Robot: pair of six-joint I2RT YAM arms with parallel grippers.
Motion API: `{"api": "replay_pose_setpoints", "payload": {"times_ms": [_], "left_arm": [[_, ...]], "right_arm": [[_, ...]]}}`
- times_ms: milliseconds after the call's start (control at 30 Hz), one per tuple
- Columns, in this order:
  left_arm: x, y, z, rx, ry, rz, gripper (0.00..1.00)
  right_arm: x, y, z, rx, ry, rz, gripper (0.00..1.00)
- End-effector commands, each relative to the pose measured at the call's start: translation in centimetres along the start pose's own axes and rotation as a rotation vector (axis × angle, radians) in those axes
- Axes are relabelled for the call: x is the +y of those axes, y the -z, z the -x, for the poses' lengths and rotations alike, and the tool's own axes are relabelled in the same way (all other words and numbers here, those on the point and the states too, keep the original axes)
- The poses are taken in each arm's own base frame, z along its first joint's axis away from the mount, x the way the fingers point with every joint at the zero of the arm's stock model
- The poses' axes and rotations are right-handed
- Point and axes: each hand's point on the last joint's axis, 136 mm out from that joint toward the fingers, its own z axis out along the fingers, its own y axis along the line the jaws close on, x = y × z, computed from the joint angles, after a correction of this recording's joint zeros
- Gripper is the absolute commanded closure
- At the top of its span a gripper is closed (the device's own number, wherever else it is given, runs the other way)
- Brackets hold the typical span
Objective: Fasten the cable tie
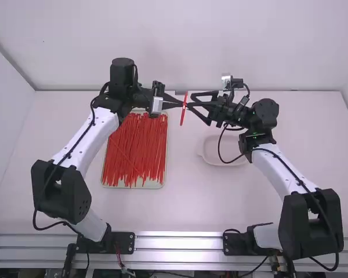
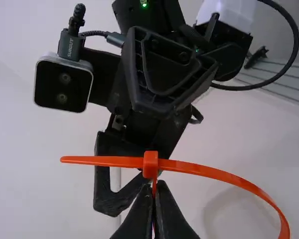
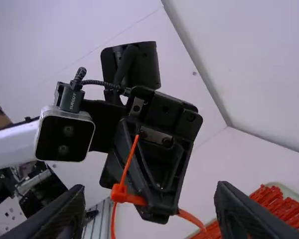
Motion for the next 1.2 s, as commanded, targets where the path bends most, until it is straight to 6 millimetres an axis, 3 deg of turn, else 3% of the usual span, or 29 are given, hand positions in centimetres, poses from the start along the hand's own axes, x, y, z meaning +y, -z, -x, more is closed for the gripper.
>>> {"api": "replay_pose_setpoints", "payload": {"times_ms": [0, 600, 800, 900, 1167], "left_arm": [[-0.5, -0.3, 0.6, -0.036, 0.010, -0.023, 0.98], [-1.0, -1.1, 0.8, -0.044, 0.033, -0.039, 0.98], [-1.5, -2.0, 1.1, -0.055, 0.021, -0.057, 0.98], [-1.4, -2.0, 0.7, -0.034, 0.023, -0.048, 0.98], [-1.5, -2.2, 0.8, -0.039, 0.027, -0.053, 0.98]], "right_arm": [[0.7, -0.2, 1.1, -0.014, 0.000, 0.011, 0.28], [1.6, -0.2, 1.2, -0.006, -0.030, 0.045, 0.28], [1.6, -0.2, 1.1, -0.003, -0.031, 0.047, 0.41], [1.6, -0.2, 1.1, -0.002, -0.032, 0.048, 0.54], [2.3, -1.1, 0.7, 0.005, -0.033, 0.069, 0.66]]}}
